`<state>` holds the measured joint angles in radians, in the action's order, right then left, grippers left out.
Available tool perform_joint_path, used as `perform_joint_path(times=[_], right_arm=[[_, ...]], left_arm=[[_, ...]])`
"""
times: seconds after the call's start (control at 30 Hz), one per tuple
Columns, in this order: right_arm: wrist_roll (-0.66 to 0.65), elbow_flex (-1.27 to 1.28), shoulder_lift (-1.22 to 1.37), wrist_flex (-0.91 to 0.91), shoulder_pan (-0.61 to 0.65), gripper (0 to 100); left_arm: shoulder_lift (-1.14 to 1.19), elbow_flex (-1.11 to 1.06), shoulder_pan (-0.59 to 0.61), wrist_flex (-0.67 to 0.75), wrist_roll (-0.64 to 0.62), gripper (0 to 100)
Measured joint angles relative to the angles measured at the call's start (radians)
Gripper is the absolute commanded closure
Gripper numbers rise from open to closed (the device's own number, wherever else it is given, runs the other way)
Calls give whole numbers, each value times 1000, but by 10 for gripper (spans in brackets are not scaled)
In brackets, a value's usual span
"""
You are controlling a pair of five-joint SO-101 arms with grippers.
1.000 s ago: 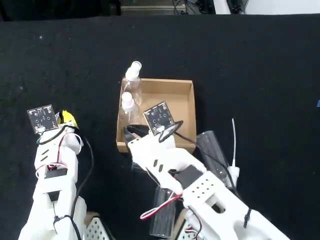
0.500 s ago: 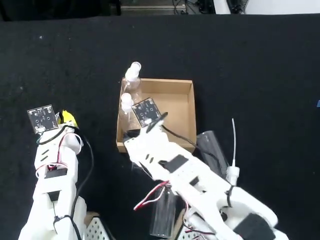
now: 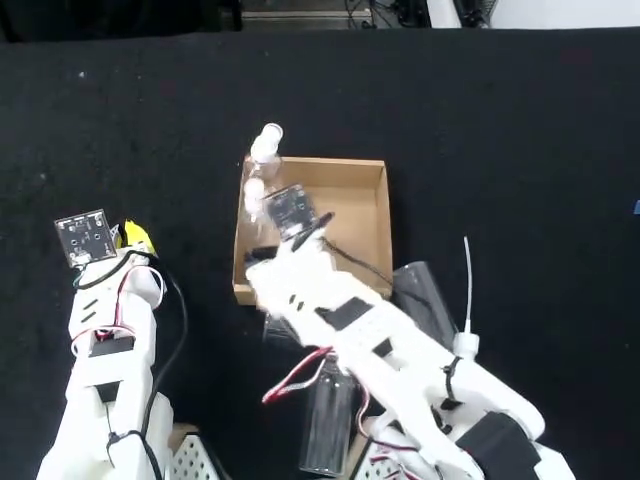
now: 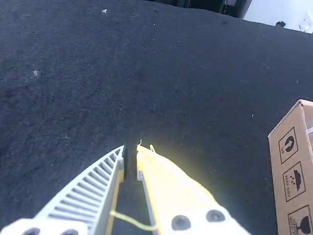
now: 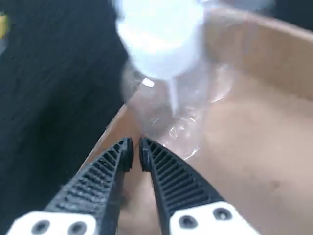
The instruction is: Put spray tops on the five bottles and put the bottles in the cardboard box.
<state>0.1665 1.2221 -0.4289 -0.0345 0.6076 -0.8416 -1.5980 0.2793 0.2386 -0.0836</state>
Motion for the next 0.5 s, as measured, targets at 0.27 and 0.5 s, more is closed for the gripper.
perform_joint_path(times=[0.27,0.5], right_arm=[[0,0,0,38,-28,987],[0,0,0,38,-28,987]], left_arm=[[0,0,-2,0,0,970],[0,0,-2,0,0,970]])
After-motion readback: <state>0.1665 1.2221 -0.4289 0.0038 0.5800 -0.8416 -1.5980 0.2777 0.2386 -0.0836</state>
